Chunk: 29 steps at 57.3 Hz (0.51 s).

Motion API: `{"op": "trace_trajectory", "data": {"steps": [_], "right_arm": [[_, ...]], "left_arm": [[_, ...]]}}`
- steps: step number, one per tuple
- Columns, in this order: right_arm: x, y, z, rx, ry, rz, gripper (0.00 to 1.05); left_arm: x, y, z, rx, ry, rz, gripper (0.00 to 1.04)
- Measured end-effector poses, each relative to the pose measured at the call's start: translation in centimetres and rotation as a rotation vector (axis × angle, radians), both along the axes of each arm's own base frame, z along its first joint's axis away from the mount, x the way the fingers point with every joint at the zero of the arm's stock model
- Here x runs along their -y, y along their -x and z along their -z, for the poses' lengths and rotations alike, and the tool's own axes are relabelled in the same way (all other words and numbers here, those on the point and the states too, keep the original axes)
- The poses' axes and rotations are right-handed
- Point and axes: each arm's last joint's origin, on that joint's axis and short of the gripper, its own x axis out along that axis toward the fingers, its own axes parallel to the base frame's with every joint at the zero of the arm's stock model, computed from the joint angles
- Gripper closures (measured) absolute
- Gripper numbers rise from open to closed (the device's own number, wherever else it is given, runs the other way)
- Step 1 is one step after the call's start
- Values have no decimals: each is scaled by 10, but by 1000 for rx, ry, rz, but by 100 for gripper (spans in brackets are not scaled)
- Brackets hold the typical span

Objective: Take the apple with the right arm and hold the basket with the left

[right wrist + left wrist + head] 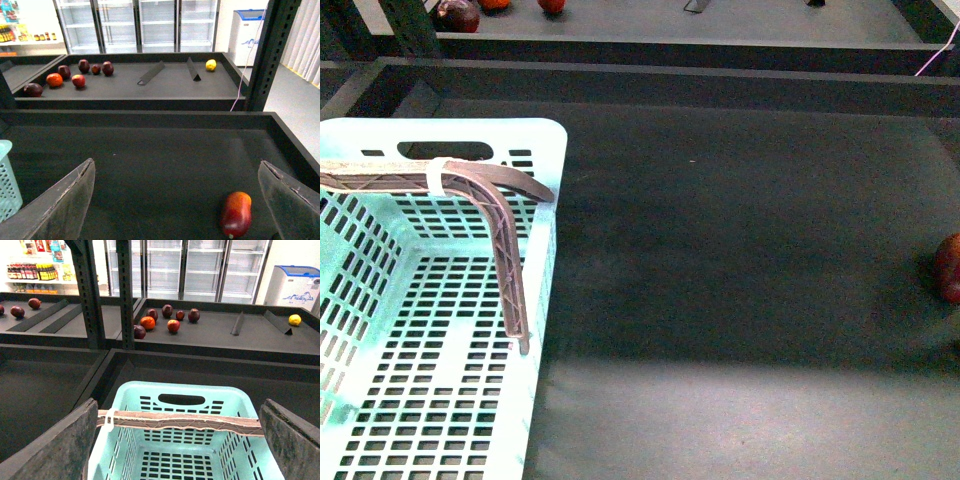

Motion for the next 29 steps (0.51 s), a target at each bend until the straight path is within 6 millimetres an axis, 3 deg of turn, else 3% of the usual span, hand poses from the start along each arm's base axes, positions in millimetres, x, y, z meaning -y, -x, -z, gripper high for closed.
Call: {"op": "trace_trajectory", "data": {"steps": [29], "right_arm": [[0,0,0,0,0,0,9]], "left_arm": [[0,0,0,0,0,0,7]]}}
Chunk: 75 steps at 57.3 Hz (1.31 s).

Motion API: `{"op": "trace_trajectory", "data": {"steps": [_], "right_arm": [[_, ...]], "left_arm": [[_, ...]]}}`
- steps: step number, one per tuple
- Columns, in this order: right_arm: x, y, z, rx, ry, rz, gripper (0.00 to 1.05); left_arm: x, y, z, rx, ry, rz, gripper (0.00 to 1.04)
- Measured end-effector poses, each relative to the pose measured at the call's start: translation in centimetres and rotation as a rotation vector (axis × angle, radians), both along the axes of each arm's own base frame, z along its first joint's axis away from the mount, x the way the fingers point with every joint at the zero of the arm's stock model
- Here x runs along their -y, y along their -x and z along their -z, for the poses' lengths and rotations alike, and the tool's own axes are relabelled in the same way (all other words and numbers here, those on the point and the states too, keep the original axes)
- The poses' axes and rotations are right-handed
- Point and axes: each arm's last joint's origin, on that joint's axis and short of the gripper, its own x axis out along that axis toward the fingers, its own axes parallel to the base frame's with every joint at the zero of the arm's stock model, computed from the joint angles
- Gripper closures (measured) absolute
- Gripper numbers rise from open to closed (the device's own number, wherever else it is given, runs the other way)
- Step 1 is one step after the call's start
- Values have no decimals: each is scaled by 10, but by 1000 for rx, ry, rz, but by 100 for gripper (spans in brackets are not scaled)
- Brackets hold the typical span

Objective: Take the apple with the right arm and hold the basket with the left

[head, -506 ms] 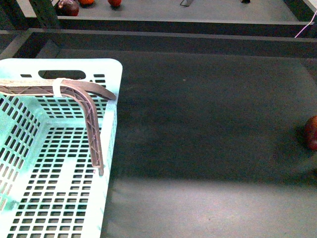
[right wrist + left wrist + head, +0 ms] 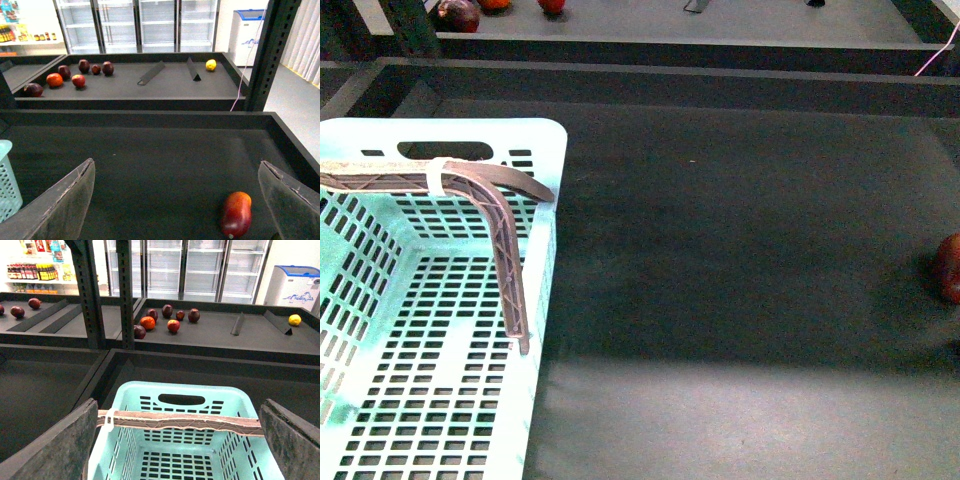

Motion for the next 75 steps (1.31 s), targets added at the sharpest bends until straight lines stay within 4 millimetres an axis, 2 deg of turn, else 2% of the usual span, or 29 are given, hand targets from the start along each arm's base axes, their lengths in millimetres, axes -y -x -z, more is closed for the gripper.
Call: {"op": "trace_trajectory", "data": {"steps": [12,16,19,22,34,41,49,64,73,75], "right_arm": [[0,0,0,0,0,0,9],[0,0,0,0,0,2,9],[0,0,0,1,0,-1,9],[0,0,0,0,0,0,9],[0,0,0,1,0,0,9],[0,0,0,1,0,0,9],[0,0,0,1,0,-1,9],[0,0,0,1,0,-1,9],[0,0,0,1,0,0,9],[0,0,0,1,0,0,9]], "left_arm": [[0,0,0,-11,9,-13,7],[0,-2,-1,-333,127,-235,7],[-1,-7,-2,-457,199,-302,7],[-3,-13,-3,-503,278,-327,7],[-10,-47,-16,-546,624,-264,7],[-11,-71,-8,-613,854,-230,7],[-12,-94,-1,-622,1012,-242,7],[-8,-138,8,-617,1146,-277,7],[-4,-154,15,-644,1175,-292,7],[-3,-156,17,-647,1179,-292,11]]}}
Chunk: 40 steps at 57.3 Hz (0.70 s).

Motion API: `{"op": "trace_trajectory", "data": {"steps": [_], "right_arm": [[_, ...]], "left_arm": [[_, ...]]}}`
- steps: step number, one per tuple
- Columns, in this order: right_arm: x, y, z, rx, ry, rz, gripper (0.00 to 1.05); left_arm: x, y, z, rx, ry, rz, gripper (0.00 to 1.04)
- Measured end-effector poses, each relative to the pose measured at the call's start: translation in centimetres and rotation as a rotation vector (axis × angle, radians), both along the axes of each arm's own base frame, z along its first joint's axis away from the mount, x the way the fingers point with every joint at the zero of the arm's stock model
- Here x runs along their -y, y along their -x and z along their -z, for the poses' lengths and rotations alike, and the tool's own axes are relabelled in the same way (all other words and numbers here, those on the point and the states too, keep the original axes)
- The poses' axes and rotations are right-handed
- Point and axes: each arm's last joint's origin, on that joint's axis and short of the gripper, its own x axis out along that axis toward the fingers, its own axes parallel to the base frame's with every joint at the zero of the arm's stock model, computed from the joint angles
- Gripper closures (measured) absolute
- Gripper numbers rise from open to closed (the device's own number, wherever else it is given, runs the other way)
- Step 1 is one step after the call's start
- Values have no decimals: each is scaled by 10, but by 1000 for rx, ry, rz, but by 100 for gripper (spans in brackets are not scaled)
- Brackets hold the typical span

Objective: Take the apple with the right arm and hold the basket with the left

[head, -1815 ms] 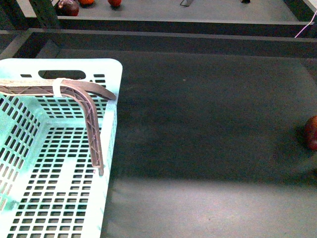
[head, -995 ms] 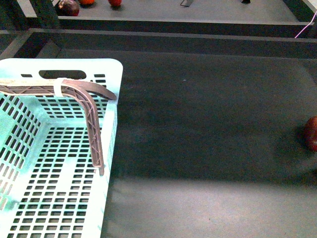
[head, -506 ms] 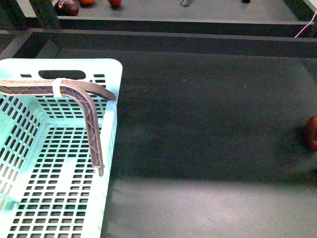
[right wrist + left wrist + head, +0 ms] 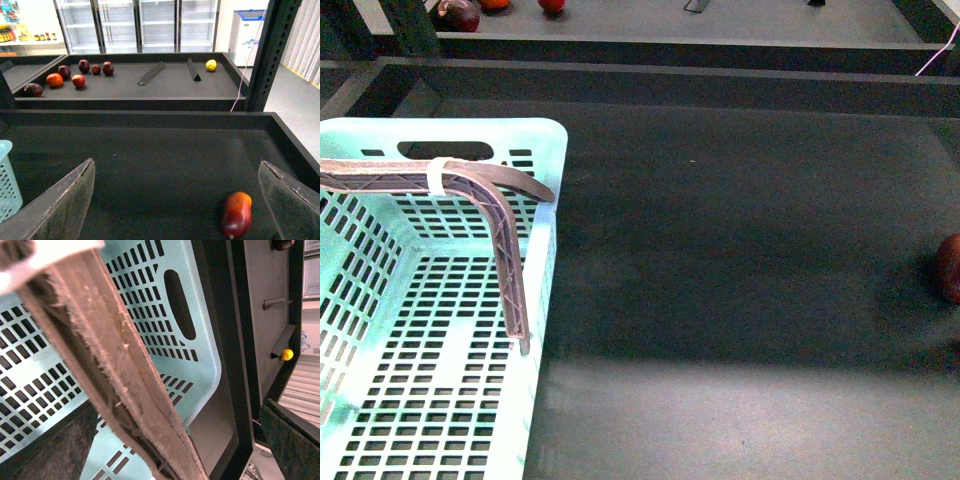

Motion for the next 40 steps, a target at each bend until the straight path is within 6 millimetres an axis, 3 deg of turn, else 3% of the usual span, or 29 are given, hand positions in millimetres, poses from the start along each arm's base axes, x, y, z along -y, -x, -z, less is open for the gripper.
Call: {"op": "trace_trajectory", "data": {"steps": [18,28,40], "right_arm": [[0,0,0,0,0,0,9],[0,0,0,0,0,0,9],[0,0,0,0,0,0,9]], "left_arm": [[1,-17,12,-38,35,-22,63],[1,-21,10,-35,95,-41,97],[7,-23,4,-28,45,20,98]]}}
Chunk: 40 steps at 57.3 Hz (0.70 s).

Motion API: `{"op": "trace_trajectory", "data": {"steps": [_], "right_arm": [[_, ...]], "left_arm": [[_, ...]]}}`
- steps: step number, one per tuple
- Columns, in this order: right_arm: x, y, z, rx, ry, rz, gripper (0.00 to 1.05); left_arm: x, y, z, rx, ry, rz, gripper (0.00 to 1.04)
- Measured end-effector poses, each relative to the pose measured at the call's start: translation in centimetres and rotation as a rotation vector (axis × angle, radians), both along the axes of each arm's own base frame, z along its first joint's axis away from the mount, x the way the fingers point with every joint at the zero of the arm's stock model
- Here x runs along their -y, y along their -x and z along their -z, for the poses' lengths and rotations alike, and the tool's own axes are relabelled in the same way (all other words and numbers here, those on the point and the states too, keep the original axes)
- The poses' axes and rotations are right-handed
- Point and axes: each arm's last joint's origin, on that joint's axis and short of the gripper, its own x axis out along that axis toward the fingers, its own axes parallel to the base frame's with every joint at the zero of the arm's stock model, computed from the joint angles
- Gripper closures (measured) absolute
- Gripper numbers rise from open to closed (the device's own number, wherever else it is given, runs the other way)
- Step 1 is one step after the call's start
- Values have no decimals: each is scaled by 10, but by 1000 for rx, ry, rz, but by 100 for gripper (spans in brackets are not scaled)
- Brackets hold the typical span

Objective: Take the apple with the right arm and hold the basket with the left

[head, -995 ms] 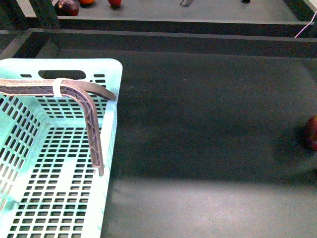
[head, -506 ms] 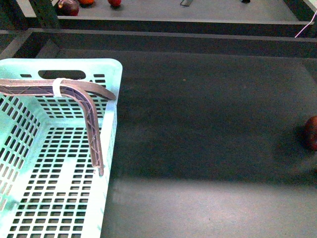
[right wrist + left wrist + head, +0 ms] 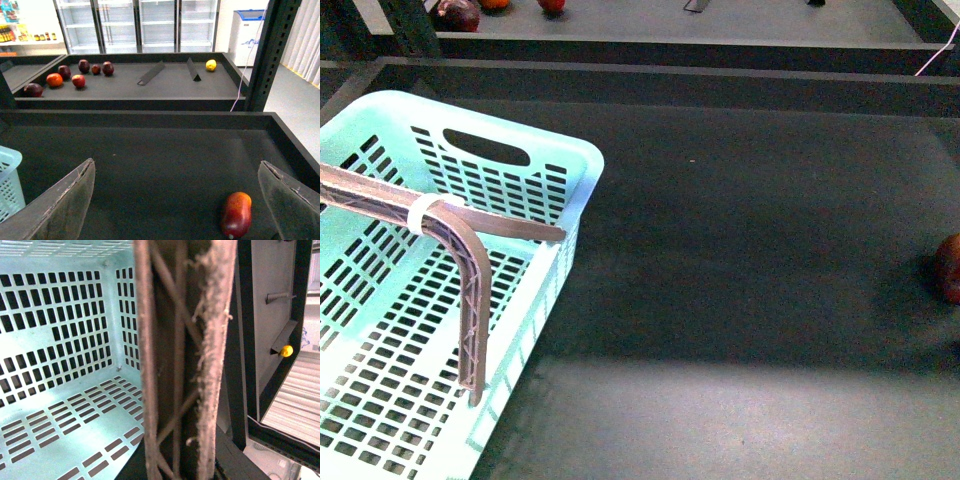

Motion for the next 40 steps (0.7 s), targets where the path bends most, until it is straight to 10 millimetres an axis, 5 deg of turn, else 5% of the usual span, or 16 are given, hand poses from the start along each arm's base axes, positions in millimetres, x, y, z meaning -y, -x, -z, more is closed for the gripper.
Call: {"op": "trace_trajectory", "data": {"steps": [12,28,40], "right_arm": [[0,0,0,0,0,0,9],[0,0,0,0,0,0,9],[0,0,0,0,0,0,9]], "left_arm": [[25,-11,-21,59,-64,110,98],[108,-28,-76,230,-33,390,98],[149,-24,-90,267,-20,512,98]]}}
